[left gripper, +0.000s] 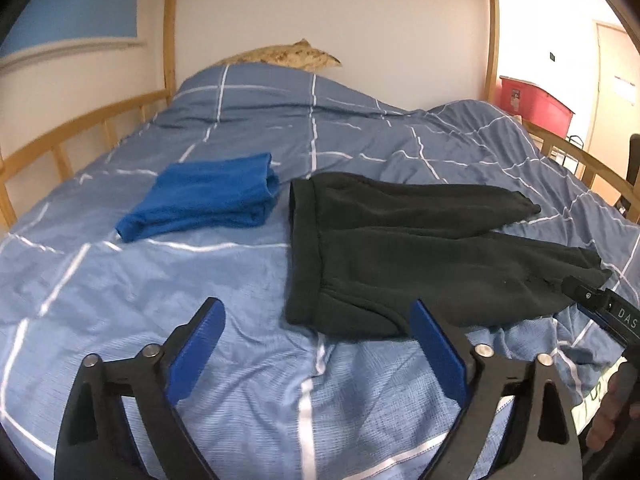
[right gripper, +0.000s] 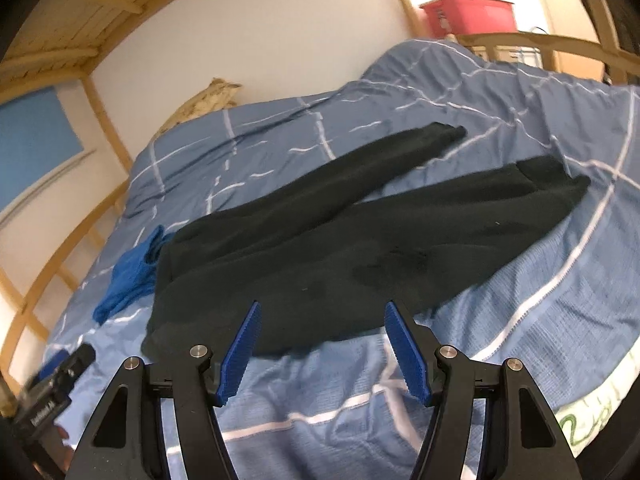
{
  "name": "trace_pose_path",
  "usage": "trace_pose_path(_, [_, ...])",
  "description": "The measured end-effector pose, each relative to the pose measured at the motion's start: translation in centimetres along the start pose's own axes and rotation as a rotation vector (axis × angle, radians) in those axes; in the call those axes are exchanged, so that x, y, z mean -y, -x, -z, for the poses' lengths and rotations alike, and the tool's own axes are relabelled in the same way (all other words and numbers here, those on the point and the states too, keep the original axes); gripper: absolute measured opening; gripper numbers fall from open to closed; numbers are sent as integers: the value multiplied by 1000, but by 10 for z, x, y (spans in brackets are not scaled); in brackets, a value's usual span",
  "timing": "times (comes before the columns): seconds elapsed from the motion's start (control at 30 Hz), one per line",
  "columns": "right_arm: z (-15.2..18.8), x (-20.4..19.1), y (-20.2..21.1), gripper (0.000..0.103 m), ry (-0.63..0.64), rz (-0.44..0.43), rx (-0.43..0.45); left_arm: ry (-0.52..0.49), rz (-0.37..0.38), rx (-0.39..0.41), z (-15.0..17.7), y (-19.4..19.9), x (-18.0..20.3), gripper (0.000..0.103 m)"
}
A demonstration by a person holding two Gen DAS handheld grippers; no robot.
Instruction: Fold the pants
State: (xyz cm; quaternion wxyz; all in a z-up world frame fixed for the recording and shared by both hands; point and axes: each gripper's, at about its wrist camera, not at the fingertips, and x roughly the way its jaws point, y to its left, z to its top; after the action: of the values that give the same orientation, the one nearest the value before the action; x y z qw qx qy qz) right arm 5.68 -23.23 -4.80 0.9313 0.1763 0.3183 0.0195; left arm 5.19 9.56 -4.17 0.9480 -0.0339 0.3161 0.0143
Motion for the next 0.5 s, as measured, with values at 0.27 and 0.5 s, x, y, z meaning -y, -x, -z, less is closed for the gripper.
trace_pose_path(0.27, [6,15,-30,64,-105,15,-73,95,28,-72,-2,-37,-1,74])
trace_pose_path(0.5, [7,23,-45,64,-140,32,-90,118,43,-145,4,-65,0,67])
